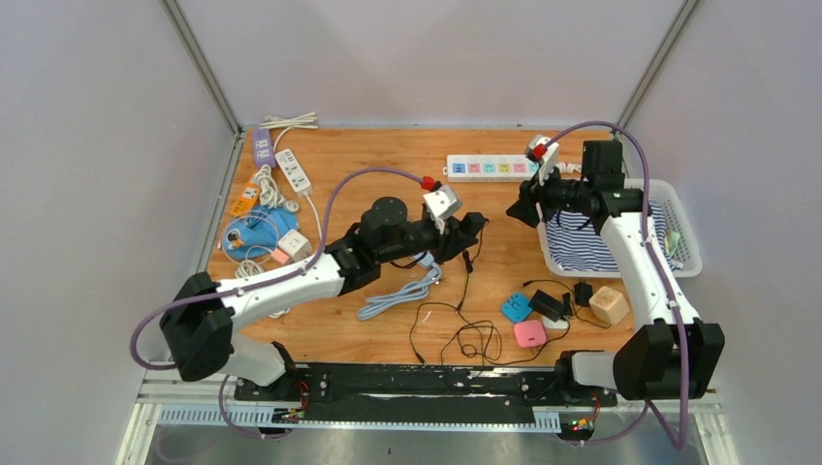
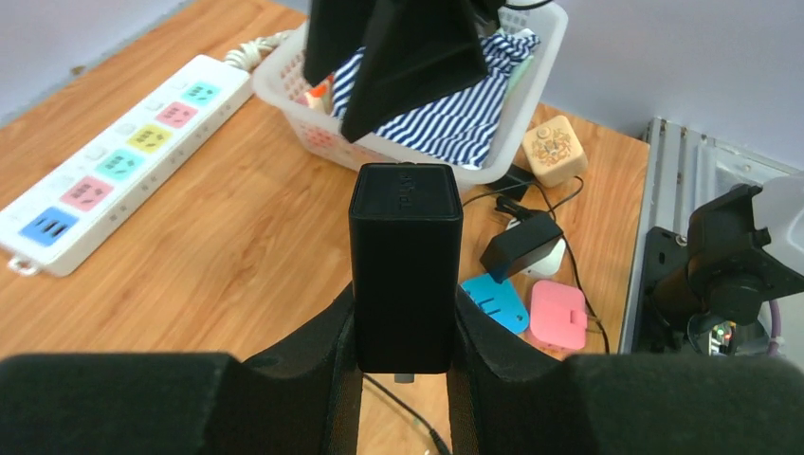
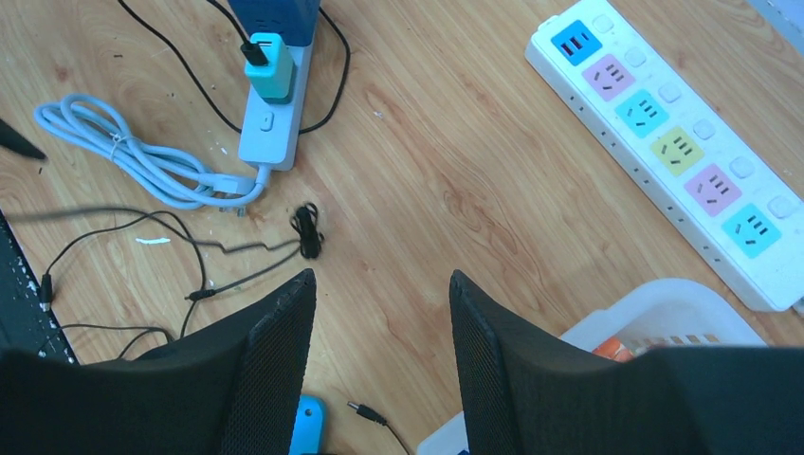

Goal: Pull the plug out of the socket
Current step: Place the plug at the center of the board.

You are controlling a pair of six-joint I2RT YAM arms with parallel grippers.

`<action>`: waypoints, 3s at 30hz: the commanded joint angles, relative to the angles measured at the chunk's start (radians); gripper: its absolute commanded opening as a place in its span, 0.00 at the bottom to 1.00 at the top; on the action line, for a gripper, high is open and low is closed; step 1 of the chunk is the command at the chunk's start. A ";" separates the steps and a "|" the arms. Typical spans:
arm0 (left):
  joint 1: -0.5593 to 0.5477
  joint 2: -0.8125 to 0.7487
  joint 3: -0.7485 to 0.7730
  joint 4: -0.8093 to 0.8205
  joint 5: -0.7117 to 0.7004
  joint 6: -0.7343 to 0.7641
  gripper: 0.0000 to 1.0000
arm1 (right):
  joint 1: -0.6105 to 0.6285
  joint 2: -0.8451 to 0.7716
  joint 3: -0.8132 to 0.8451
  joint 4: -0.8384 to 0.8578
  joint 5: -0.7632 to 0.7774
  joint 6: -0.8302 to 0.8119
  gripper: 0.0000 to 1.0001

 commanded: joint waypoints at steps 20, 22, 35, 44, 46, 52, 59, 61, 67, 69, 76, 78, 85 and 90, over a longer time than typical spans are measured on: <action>-0.141 0.482 0.323 0.126 0.039 0.007 0.05 | -0.211 -0.069 -0.071 0.176 0.155 0.228 0.57; -0.146 0.524 0.320 0.126 0.044 -0.002 0.09 | -0.212 -0.067 -0.073 0.178 0.148 0.227 0.57; -0.187 0.519 0.234 0.126 -0.107 0.128 0.83 | -0.210 -0.030 -0.093 0.186 0.026 0.199 0.57; -0.187 0.238 0.011 0.124 -0.318 0.368 0.92 | -0.124 0.003 -0.078 0.140 -0.125 0.004 0.59; -0.187 0.158 -0.062 0.125 -0.411 0.414 0.98 | -0.092 0.030 -0.050 0.085 -0.211 -0.096 0.61; -0.161 0.017 -0.232 0.125 -0.607 0.452 1.00 | 0.105 0.146 0.033 -0.092 -0.281 -0.407 0.67; -0.040 -0.027 -0.327 0.123 -0.644 0.369 1.00 | 0.287 0.404 0.254 -0.172 -0.056 -0.329 0.66; -0.015 -0.054 -0.339 0.123 -0.616 0.336 1.00 | 0.306 0.453 0.302 -0.175 -0.050 -0.288 0.66; 0.127 -0.153 -0.355 0.099 -0.543 0.170 1.00 | 0.357 0.582 0.382 -0.167 -0.018 -0.141 0.65; 0.207 -0.192 -0.367 0.090 -0.459 0.076 1.00 | 0.384 0.611 0.389 -0.159 -0.008 -0.117 0.65; 0.289 -0.279 -0.403 0.091 -0.346 -0.045 1.00 | 0.491 0.627 0.358 -0.060 0.069 0.009 0.67; 0.295 -0.267 -0.407 0.091 -0.378 -0.045 1.00 | 0.513 0.629 0.341 -0.015 0.116 0.063 0.69; 0.307 -0.244 -0.426 0.091 -0.414 -0.028 1.00 | 0.566 0.649 0.297 0.119 0.284 0.254 0.70; 0.307 -0.267 -0.440 0.091 -0.464 -0.020 1.00 | 0.571 0.667 0.279 0.178 0.319 0.350 0.70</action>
